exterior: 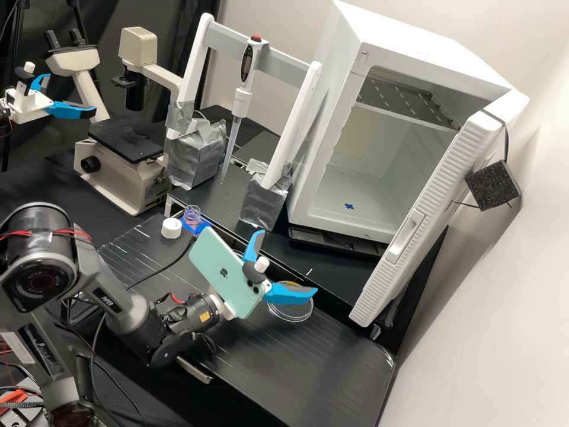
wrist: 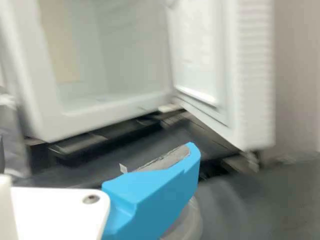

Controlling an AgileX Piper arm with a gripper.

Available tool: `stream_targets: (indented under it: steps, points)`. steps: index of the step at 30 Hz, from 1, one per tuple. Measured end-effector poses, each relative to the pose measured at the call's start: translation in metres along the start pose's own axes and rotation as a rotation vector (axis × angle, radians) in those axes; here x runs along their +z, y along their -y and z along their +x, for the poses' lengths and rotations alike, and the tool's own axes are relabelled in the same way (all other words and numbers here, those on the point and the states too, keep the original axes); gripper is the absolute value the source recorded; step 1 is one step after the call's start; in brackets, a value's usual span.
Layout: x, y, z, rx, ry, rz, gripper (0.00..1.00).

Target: Close the lid

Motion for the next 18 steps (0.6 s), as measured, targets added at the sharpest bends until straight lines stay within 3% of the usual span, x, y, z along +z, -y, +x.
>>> stream_targets:
  steps: [6,10,18]
  points:
    - [0.013,-0.008,-0.011,0.037,0.07,-0.009,1.0]
    - [0.019,-0.003,-0.015,0.015,0.101,0.002,1.0]
    - [0.025,0.003,-0.013,-0.015,0.096,-0.005,1.0]
